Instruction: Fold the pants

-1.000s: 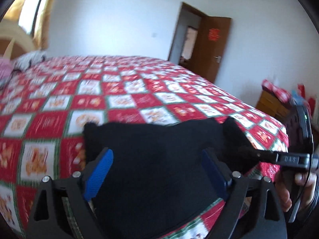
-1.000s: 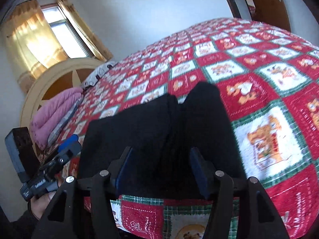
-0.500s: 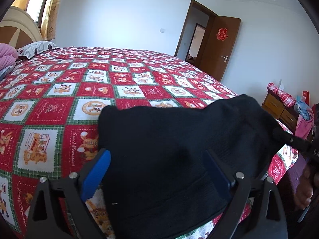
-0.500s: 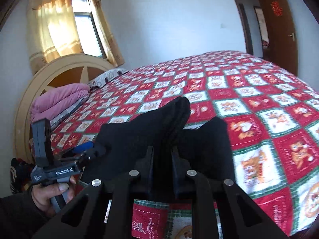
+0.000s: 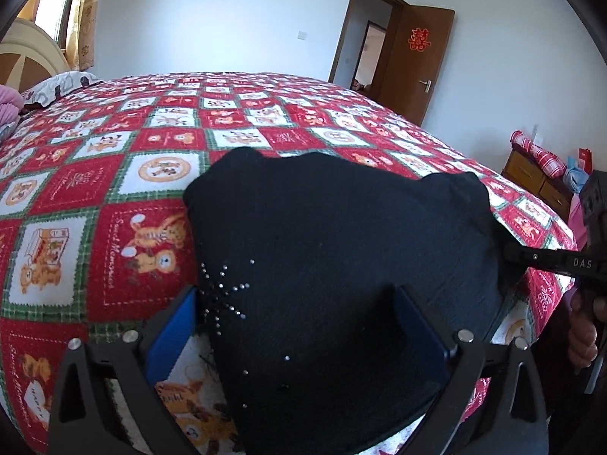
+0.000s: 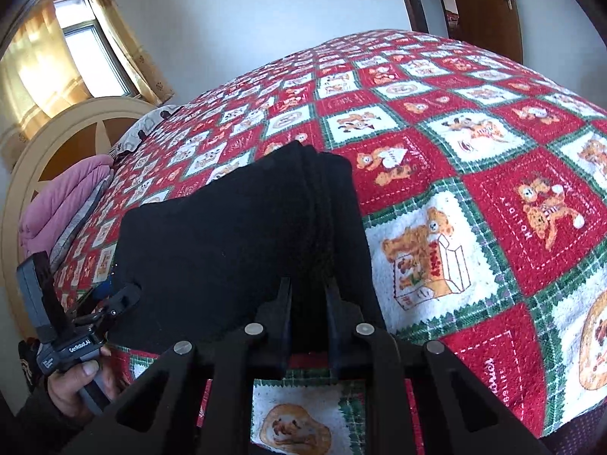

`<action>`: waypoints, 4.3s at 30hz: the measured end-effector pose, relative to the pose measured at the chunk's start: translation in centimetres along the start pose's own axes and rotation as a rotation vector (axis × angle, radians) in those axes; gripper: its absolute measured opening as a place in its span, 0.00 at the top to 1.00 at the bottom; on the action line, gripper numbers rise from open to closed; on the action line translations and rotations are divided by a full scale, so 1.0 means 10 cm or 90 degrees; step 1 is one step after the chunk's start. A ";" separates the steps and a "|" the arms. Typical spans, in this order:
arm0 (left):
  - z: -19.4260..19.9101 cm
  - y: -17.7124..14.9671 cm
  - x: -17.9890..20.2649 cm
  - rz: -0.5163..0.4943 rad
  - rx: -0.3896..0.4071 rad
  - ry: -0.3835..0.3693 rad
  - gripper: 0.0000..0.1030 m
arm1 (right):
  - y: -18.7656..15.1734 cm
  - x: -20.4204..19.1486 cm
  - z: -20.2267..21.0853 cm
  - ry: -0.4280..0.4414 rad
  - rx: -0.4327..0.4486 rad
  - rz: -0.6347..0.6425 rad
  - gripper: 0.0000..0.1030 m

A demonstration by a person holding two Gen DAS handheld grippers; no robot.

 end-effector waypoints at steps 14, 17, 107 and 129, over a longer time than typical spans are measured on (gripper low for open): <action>0.19 0.34 -0.13 0.032 0.071 0.014 0.00 | 0.32 -0.24 0.49 -0.065 0.140 0.048 0.53; 0.06 0.45 -0.07 0.014 0.067 0.020 0.00 | 0.44 -0.46 0.37 0.006 0.143 0.071 0.53; 0.29 0.38 -0.54 0.155 0.064 -0.142 0.90 | 0.44 -0.27 -0.02 0.075 0.062 0.031 0.77; 0.77 0.63 -2.28 0.237 0.149 0.060 0.90 | 1.37 -2.17 -1.57 0.223 -0.032 0.160 0.77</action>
Point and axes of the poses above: each gripper's, at about its wrist camera, not at the fingertips, and z roughly against the way its jaws point, x to its right, y to its top, the point moved 5 cm from there along -z, roughly the way its jaws point, and after that the axes turned 2 degrees about y, right-handed, at the moved point
